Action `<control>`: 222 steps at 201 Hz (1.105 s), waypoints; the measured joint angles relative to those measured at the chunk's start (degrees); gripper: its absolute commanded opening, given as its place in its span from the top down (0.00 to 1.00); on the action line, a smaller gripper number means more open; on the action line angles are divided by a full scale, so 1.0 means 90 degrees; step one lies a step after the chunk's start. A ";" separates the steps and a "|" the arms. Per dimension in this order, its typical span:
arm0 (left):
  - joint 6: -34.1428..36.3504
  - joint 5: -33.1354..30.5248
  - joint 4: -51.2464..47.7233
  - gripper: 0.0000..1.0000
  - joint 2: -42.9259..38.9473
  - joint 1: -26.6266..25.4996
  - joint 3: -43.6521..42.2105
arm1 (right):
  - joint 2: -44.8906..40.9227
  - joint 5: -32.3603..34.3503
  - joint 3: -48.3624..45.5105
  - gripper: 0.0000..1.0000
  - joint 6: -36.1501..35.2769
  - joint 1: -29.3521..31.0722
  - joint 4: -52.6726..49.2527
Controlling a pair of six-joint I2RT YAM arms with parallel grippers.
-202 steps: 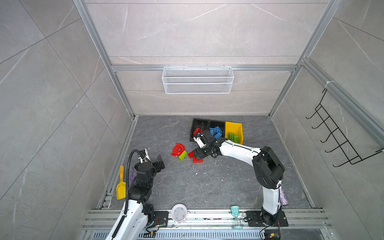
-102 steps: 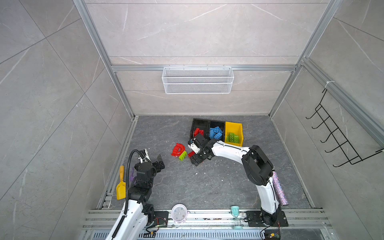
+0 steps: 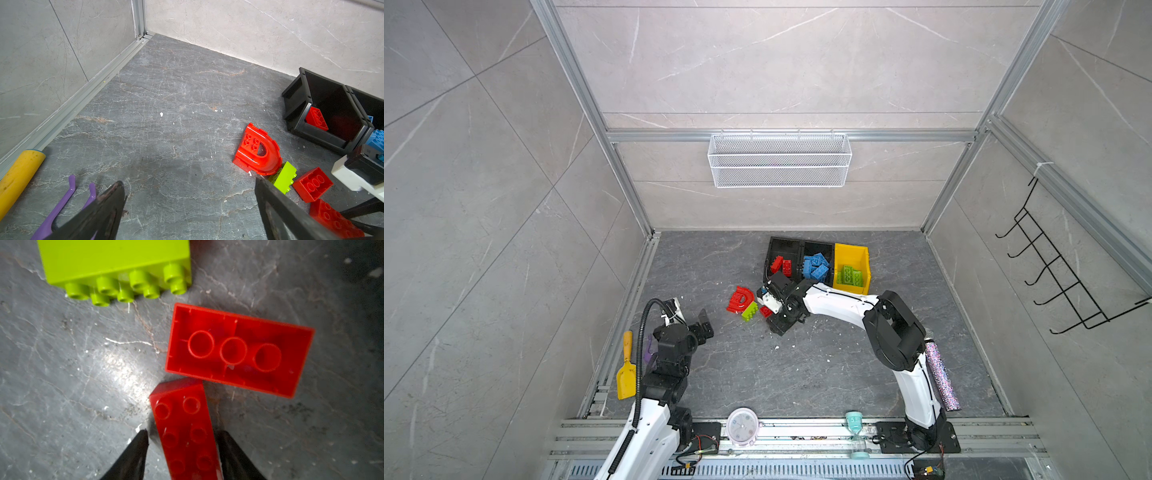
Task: Sort the legos into containers by color
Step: 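Lower the right gripper onto a red 2x4 brick and grasp it, then carry the red brick into the red-brick black bin, release, and pull back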
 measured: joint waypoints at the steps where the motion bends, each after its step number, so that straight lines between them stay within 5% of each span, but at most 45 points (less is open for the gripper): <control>1: 0.0000 0.0002 0.0000 0.00 0.0000 0.0000 0.0000 | 0.0000 0.0002 -0.0002 0.51 0.0007 0.0002 -0.0002; 84: 0.0000 -0.0002 -0.0002 0.00 -0.0090 0.0000 0.0000 | -0.0486 0.0245 -0.0542 0.75 0.0151 -0.0012 0.0209; 152: -0.0005 -0.0095 -0.0029 0.00 -0.0153 0.0000 -0.0022 | -0.0860 -0.0262 -0.0124 0.77 0.0634 -0.0559 0.0695; 222: -0.0005 -0.0097 -0.0097 0.00 -0.0155 0.0000 -0.0024 | -0.0121 -0.0172 0.1953 0.74 0.1158 -0.1511 0.0838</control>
